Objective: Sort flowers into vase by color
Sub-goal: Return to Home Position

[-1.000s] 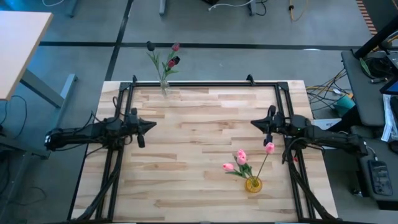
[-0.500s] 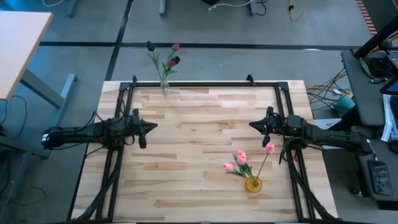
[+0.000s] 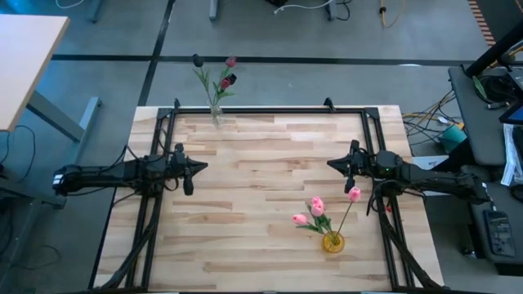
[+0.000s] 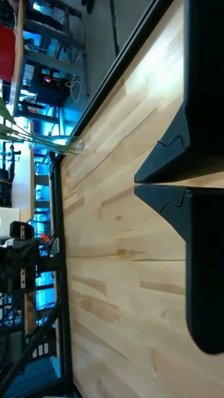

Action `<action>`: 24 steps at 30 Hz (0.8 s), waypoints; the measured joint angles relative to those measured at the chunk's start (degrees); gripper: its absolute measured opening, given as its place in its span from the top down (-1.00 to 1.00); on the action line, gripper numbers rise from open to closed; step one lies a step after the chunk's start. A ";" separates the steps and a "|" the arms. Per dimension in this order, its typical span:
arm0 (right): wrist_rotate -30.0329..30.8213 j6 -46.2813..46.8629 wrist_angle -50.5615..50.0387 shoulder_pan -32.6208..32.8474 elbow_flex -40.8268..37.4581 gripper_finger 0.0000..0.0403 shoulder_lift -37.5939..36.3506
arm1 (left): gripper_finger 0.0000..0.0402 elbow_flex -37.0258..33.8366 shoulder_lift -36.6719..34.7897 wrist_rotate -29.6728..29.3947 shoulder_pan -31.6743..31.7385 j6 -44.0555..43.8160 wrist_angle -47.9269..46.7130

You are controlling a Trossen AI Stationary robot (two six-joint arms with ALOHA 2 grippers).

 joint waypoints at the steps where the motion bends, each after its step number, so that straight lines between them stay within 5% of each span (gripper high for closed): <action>1: 0.00 0.00 0.00 0.00 0.00 0.95 0.00 | 1.00 0.04 0.14 -0.02 0.00 0.02 0.02; 24: 0.00 0.00 0.00 0.00 -0.02 0.95 0.00 | 1.00 0.06 0.55 -0.02 0.00 0.00 -0.07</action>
